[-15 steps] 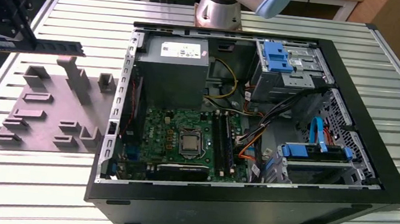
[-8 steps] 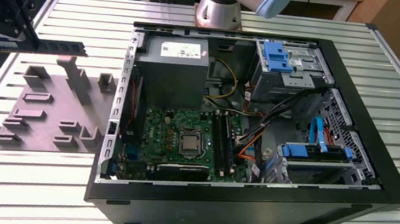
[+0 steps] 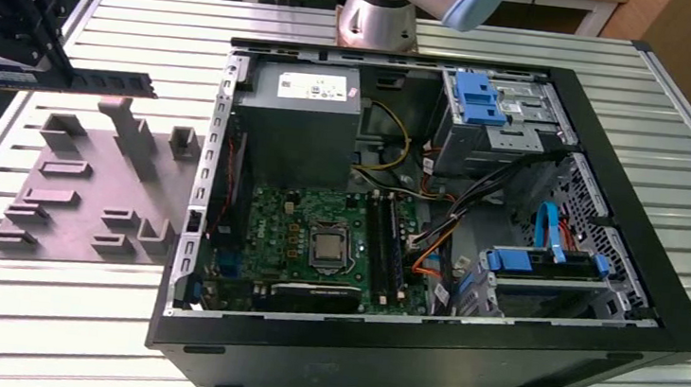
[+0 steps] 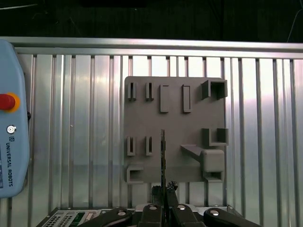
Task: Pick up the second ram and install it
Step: 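Pick up the second ram and move it above second insertion slot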
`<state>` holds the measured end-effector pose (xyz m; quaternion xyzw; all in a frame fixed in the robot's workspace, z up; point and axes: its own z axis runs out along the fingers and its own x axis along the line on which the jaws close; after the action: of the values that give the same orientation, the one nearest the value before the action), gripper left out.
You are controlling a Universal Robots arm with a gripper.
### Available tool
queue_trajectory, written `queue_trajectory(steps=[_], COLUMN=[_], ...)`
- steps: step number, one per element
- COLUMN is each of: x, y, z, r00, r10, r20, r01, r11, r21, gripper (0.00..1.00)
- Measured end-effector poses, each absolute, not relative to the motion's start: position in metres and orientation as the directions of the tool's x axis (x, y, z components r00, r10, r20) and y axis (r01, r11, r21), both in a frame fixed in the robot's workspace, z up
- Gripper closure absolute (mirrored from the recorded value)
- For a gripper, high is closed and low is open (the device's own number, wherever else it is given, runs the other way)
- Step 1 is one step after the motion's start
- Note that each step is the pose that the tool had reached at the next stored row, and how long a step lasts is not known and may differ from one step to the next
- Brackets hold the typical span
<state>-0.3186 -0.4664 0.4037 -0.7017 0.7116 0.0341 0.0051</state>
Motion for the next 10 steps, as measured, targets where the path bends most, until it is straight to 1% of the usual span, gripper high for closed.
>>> queue_trajectory(steps=[10], x=[-0.3136], y=[-0.4664], z=[0.4036], r00=[-0.015], r10=[-0.998], r20=[-0.055], r01=[-0.999], r11=[0.013], r21=[0.041], gripper=[0.86])
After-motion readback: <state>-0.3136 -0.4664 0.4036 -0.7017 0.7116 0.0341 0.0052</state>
